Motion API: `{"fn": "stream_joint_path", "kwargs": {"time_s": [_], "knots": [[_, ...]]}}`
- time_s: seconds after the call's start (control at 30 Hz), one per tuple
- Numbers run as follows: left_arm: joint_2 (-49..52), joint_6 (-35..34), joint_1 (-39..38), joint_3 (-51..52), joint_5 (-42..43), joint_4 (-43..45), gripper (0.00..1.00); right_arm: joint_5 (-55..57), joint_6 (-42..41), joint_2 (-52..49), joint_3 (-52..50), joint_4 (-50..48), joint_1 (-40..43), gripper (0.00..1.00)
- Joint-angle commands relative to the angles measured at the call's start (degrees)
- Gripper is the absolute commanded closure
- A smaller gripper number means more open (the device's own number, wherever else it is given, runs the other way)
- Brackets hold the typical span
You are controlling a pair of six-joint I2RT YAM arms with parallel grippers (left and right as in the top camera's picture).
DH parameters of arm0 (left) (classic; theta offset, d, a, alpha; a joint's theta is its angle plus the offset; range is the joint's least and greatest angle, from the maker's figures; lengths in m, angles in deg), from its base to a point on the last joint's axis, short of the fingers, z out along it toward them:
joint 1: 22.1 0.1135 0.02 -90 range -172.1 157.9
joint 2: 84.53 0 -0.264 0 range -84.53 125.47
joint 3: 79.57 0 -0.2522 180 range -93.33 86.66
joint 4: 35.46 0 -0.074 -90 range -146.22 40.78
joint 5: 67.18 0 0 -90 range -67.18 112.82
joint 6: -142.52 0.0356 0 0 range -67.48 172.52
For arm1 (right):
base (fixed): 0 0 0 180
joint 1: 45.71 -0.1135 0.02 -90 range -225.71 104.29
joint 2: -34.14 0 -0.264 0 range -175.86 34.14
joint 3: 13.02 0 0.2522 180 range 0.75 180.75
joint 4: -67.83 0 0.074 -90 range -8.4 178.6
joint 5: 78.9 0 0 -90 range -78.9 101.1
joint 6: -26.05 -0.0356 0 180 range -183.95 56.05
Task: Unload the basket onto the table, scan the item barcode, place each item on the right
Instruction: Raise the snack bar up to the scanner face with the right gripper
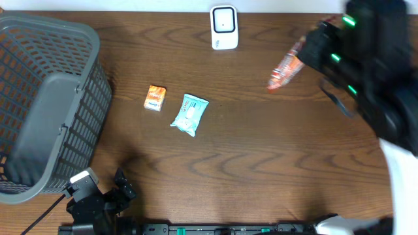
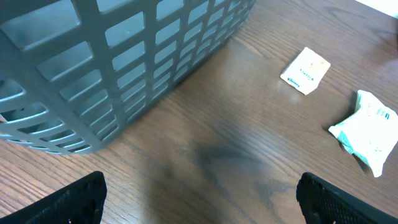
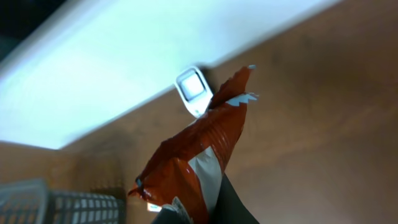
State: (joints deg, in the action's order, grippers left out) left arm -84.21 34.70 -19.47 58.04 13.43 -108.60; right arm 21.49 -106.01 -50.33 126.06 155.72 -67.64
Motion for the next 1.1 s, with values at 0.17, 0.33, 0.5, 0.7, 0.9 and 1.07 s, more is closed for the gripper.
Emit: {"fn": "stream_joint_path", "kwargs": {"time_s": [0.17,0.33,0.5,0.7,0.9,1.07], "knots": [[-0.04,-0.07,0.2,-0.09,-0.31,0.02,0.02,-13.22,17.81,19.74,-29.14,-23.96,0.26,0.99],[-0.04,-0.07,0.2,-0.09,-0.31,0.02,0.02,-31.43,14.97,24.5,-59.25,-61.4,3.08,0.99],[-0.04,-0.07,0.2,-0.09,-0.31,0.02,0.02,-39.28,-6.93,15.13,-79.82,-107.19,9.18,0.99],[-0.04,-0.04,0.2,-0.09,-0.31,0.02,0.02,-32.02,-15.17,-3.06,-83.27,-129.57,10.54,0.99],[-0.04,-0.07,0.2,-0.09,-0.31,0.02,0.02,-31.98,-21.22,-21.2,-78.12,-150.16,11.98,0.99],[-0.04,-0.07,0.2,-0.09,-0.31,0.02,0.02,-35.65,-25.33,-35.74,-64.24,-151.6,12.35,0.99]]}}
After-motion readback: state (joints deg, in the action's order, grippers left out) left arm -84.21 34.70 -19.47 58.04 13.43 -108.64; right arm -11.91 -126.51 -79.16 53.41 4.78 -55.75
